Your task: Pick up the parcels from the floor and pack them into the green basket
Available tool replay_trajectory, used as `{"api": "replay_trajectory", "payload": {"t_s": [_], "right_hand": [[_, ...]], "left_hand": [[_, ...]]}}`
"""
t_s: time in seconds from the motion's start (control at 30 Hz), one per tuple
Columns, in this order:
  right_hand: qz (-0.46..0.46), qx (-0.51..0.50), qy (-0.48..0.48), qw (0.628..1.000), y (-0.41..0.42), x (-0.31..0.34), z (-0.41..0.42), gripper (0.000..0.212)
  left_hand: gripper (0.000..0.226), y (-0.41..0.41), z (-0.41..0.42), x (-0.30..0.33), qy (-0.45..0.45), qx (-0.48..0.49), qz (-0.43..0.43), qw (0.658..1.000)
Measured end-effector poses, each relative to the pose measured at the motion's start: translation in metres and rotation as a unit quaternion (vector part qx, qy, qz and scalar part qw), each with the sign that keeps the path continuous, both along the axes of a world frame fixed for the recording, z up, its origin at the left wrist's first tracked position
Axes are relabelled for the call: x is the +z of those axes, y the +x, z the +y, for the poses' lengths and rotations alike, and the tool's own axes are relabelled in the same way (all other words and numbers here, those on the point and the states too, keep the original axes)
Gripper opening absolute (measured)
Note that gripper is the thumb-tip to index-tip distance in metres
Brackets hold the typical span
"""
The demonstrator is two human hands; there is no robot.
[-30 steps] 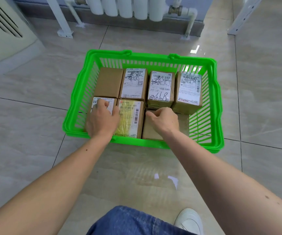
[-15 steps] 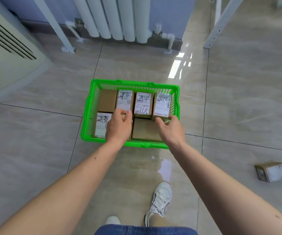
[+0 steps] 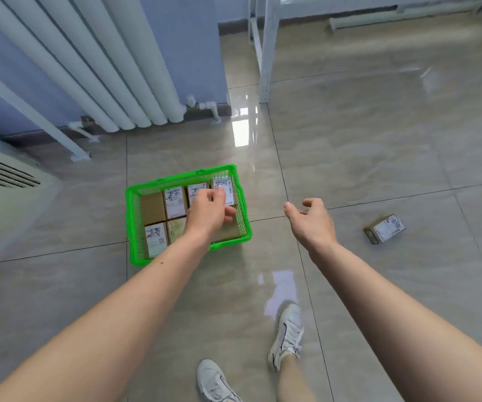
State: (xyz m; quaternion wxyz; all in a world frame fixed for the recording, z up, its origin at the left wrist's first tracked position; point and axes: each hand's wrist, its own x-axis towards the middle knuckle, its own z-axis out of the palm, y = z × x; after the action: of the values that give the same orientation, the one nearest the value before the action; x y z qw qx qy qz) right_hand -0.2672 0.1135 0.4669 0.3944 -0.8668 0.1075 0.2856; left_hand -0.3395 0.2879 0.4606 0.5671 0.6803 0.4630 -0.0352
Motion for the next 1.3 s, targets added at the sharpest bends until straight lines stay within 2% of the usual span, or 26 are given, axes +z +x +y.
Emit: {"api": "replay_trajectory", "payload": {"t_s": [0.33,0.5,0.7,0.83,1.0,1.17,1.3], "right_hand": [[0.01,-0.136,0.018,0.99,0.088,0.028,-0.203,0.059],[0.005,-0.165,0.017,0.986,0.145,0.026,-0.293,0.055],[0.02,-0.209,-0.001,0.978,0.209,0.014,-0.366,0.058],[0.017,-0.233,-0.02,0.972,0.254,-0.005,-0.4,0.066],[0.041,-0.235,-0.032,0.971,0.29,-0.053,-0.433,0.061],[0.069,-0.203,-0.053,0.975,0.317,-0.121,-0.455,0.056],[0.072,-0.175,-0.057,0.98,0.336,-0.199,-0.462,0.053]], "left_hand": [[0.028,0.124,-0.202,0.042,-0.039,-0.101,-0.025,0.994],[0.029,0.19,-0.293,0.033,-0.052,-0.119,-0.018,0.991],[0.029,0.249,-0.359,0.009,-0.049,-0.146,-0.004,0.988],[0.027,0.294,-0.385,-0.022,-0.022,-0.181,0.002,0.983],[0.029,0.333,-0.416,-0.077,-0.024,-0.229,0.041,0.972],[0.036,0.353,-0.444,-0.152,-0.035,-0.248,0.08,0.965],[0.044,0.366,-0.456,-0.232,-0.024,-0.245,0.103,0.964]]}}
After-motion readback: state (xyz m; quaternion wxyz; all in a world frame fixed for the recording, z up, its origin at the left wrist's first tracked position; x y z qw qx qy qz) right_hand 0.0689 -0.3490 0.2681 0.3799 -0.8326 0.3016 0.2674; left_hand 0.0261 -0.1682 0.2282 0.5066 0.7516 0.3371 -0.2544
